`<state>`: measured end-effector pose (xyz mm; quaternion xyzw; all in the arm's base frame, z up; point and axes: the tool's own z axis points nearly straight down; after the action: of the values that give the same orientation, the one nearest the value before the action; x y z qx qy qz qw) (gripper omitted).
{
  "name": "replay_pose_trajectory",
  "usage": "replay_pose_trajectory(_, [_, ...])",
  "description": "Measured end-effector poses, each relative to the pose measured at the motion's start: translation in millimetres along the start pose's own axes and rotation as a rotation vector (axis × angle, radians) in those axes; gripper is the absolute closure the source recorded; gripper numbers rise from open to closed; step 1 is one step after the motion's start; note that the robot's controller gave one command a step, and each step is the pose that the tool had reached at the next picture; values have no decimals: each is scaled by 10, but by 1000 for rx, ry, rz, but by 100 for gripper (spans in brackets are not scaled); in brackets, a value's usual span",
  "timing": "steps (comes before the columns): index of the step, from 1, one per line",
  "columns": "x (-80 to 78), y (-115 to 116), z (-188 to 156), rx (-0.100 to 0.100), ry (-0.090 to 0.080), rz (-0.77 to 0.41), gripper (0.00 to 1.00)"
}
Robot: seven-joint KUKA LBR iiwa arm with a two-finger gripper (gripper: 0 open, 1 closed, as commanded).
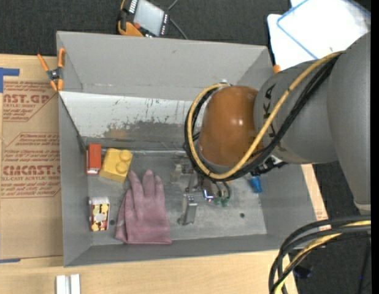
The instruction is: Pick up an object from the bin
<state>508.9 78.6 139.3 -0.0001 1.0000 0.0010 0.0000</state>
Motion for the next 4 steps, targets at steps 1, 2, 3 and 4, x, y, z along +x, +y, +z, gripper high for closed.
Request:
replay_pose_trajectory(1, [0, 0, 0, 0, 0, 0, 0])
replay_pose_trajectory(2, [159, 397, 725, -1, -1, -27, 0])
replay_pose_trajectory(3, [12, 491, 695, -2, -6, 13, 0])
replay_pose_trajectory(4, [22, 1359, 697, 4, -3, -307, 0])
